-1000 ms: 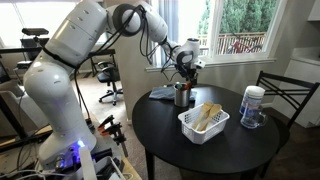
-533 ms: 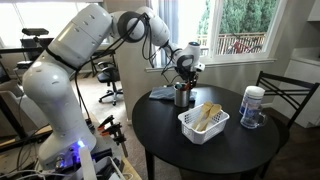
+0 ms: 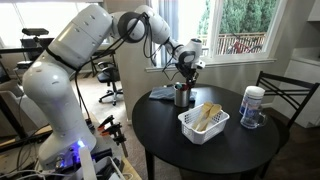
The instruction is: Put the red spatula in the white basket.
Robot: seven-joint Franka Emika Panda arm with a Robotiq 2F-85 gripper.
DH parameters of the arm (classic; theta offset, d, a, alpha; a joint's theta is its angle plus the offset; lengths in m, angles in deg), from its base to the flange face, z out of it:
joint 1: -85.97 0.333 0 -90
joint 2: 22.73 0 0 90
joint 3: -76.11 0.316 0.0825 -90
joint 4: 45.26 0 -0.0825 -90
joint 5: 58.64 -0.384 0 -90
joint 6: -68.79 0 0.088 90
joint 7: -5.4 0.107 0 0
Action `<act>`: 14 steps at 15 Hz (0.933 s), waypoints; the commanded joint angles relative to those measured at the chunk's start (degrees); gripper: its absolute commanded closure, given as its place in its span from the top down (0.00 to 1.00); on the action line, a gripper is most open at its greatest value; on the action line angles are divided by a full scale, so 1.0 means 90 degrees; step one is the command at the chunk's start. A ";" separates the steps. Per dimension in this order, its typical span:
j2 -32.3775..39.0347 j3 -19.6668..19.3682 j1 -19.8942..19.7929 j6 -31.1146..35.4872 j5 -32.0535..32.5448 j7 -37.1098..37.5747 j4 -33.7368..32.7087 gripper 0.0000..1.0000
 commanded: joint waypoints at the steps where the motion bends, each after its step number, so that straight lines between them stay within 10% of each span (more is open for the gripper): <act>1: -0.0227 -0.0039 0.0012 -0.0325 -0.0195 0.0086 0.0014 0.03; 14: -0.0812 0.0058 0.0030 -0.0546 -0.0267 -0.0093 0.0019 0.05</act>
